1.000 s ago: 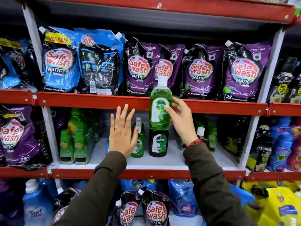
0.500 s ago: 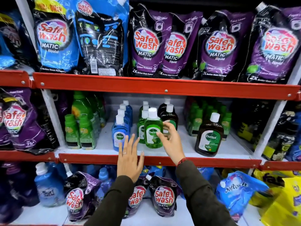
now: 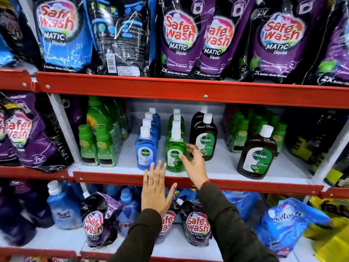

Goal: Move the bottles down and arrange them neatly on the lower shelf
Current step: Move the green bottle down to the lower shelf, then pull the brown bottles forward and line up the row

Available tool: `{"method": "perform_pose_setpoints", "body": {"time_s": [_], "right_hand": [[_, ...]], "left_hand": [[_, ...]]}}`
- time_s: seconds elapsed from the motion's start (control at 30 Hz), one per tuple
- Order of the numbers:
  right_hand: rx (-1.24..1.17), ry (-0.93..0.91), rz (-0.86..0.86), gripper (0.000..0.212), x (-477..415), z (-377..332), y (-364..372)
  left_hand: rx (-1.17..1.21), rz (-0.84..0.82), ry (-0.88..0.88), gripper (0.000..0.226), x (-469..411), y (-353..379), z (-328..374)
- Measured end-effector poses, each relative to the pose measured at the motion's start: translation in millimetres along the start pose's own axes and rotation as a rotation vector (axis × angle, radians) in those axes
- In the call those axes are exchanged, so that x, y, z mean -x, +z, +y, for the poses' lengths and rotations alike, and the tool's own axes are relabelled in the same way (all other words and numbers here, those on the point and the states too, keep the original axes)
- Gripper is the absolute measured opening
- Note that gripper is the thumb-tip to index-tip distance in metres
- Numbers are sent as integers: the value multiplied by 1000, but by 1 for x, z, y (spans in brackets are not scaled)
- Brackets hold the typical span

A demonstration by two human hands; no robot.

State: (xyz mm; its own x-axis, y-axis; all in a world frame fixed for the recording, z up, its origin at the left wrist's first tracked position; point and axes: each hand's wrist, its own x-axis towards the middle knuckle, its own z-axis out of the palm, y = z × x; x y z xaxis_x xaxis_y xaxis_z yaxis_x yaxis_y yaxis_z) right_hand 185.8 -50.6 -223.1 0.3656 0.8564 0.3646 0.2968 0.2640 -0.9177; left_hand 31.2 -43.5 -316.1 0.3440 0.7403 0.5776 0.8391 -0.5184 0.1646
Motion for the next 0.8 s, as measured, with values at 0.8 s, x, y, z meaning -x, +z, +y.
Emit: {"method": "perform_pose_setpoints", "body": {"time_s": [0.8], "right_hand": [[156,-209,707,38,20,-25,-90]], "left_hand": [[-5,-32,-49,83,1,-6,9]]}}
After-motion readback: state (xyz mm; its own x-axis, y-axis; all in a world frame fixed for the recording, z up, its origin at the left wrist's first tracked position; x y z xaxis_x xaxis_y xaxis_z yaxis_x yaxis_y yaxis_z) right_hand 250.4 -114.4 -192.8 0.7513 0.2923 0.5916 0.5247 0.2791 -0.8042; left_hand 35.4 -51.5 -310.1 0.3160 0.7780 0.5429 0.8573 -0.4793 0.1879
